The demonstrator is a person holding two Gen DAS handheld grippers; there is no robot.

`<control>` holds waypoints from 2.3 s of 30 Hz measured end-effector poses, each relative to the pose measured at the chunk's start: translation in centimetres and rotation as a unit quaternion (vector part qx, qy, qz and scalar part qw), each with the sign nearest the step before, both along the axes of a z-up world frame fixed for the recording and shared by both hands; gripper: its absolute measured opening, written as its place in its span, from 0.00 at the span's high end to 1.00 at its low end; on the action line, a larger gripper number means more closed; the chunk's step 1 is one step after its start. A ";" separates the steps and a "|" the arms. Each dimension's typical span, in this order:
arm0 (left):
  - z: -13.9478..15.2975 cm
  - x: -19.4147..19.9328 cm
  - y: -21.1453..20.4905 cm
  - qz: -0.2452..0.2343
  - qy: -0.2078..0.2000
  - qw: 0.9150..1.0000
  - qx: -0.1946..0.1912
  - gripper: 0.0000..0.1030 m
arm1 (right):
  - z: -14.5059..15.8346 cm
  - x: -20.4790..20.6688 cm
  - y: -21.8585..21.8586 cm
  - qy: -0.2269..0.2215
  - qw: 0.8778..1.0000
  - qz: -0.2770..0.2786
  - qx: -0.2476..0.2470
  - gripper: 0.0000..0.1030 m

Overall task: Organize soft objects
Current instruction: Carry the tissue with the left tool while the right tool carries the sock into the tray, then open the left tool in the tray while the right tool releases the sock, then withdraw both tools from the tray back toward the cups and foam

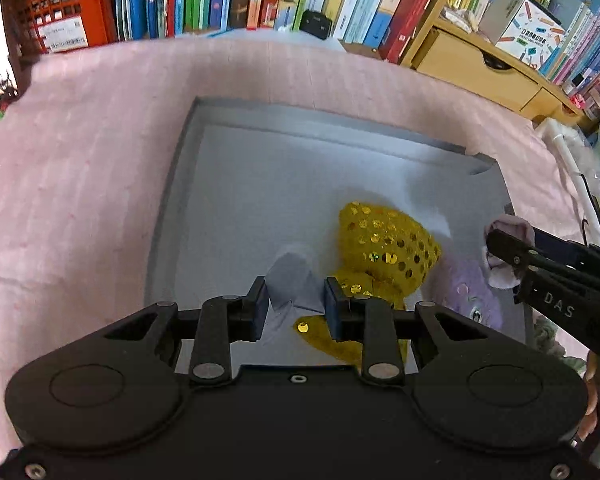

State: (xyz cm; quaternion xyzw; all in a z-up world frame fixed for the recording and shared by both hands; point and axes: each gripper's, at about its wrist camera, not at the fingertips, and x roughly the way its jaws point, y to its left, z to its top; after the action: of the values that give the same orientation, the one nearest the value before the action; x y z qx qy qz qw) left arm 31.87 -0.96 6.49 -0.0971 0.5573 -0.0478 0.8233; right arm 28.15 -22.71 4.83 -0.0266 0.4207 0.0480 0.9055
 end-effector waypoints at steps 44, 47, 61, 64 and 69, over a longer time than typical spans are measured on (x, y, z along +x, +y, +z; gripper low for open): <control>4.8 -5.2 -1.2 -0.057 -0.099 0.993 -0.014 0.30 | 3.5 -3.7 -0.6 -0.043 0.998 0.023 0.046 0.22; 5.5 -6.5 -1.3 -0.062 -0.116 0.991 -0.019 0.29 | 4.3 -5.2 -0.6 -0.064 0.996 0.031 0.052 0.21; 7.5 -13.8 -1.5 -0.084 -0.203 0.975 -0.028 0.25 | 6.5 -12.8 -0.4 -0.157 0.984 0.061 0.059 0.15; 7.5 -15.6 -1.8 -0.083 -0.223 0.971 -0.031 0.25 | 6.5 -14.6 -0.4 -0.175 0.981 0.063 0.055 0.14; 6.8 -19.4 -2.6 -0.071 -0.275 0.959 -0.019 0.24 | 5.9 -17.5 -0.9 -0.202 0.976 0.051 0.062 0.13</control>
State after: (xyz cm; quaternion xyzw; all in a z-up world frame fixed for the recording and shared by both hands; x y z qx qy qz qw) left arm 12.44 -3.56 13.28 -0.0559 0.3140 -0.1410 0.9372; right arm 10.65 -23.58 10.70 -0.0012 0.2231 0.1139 0.9681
